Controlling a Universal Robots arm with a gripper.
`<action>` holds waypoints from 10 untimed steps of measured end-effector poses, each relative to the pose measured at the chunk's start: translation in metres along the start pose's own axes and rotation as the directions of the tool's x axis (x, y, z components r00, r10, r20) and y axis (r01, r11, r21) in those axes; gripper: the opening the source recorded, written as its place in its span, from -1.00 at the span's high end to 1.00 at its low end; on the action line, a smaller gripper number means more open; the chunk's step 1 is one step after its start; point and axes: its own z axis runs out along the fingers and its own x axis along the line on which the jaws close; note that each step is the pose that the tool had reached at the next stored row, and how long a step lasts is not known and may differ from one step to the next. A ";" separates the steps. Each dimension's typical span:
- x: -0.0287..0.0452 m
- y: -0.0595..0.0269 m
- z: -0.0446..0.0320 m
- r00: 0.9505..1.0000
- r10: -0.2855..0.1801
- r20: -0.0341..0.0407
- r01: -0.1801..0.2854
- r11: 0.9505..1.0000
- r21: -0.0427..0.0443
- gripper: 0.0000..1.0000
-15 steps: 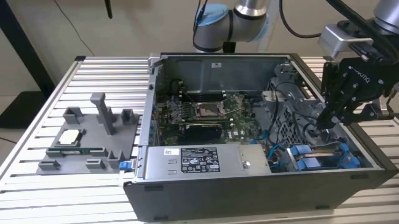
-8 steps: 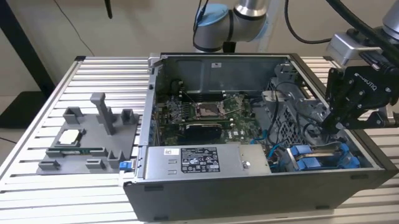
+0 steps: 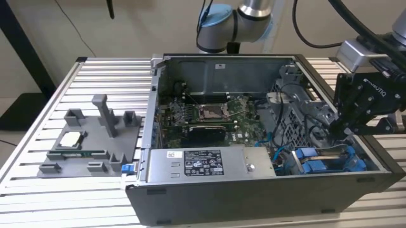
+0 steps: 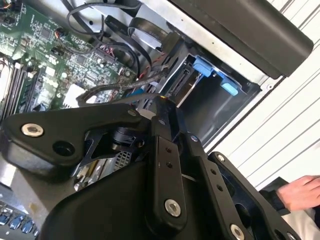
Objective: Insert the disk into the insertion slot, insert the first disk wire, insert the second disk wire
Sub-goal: 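Insert the first disk wire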
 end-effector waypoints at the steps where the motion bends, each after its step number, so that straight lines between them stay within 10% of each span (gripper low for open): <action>1: 0.0001 -0.0013 0.0012 1.000 0.000 0.000 0.000 1.000 -0.001 0.62; 10: 0.0016 -0.0105 0.0104 1.000 0.000 0.000 0.000 1.000 -0.009 0.62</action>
